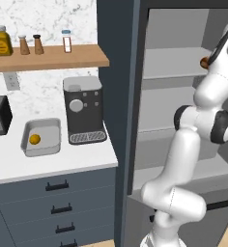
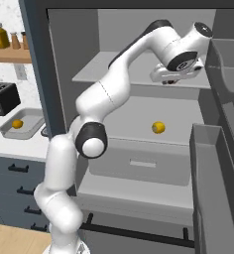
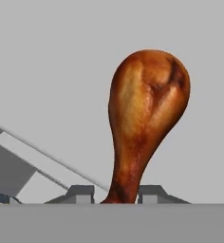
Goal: Place one lemon and one chicken drumstick in each tupperware on the nearby counter, to pack two identical lunches.
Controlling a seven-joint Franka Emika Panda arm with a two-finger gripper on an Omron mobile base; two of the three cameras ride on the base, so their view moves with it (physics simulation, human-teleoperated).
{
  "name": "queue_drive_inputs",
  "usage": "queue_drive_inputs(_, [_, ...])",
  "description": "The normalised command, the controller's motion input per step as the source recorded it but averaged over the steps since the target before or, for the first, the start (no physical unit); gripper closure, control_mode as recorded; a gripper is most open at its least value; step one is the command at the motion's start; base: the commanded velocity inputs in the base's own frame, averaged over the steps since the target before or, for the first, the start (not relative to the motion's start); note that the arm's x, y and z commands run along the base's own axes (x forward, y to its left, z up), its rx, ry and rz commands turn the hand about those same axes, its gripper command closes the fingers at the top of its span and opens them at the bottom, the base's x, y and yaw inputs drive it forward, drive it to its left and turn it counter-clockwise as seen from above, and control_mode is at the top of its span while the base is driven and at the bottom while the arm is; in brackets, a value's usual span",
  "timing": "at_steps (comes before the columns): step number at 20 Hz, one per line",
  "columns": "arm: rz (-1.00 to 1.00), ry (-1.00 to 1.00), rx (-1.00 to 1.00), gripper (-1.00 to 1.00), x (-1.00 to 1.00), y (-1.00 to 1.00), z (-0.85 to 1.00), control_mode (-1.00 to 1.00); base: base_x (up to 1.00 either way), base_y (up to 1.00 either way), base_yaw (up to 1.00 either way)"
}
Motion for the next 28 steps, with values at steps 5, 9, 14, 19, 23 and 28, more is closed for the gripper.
queue_drive_inputs(5, [0.0,-0.07,-0.08,1.0,-1.0,0.63,-0.09,-1.0,0.0,0.0,0.0])
queue_drive_inputs(9, [0.0,-0.14,-0.04,1.0,-1.0,0.41,0.0,-1.0,0.0,0.0,0.0])
queue_drive_inputs(14, [-0.06,-0.05,-0.18,1.0,-0.99,0.55,-0.06,-1.0,0.0,0.0,0.0])
queue_drive_inputs(19, [-0.26,0.12,-0.33,1.0,-0.8,0.68,-0.55,-1.0,0.0,0.0,0.0])
queue_drive_inputs(23, [-0.39,0.43,-0.37,1.0,-0.21,0.78,-1.0,-1.0,0.0,0.0,0.0])
queue_drive_inputs(28, [-0.32,0.28,-0.29,1.0,-0.17,0.69,-0.93,-1.0,0.0,0.0,0.0])
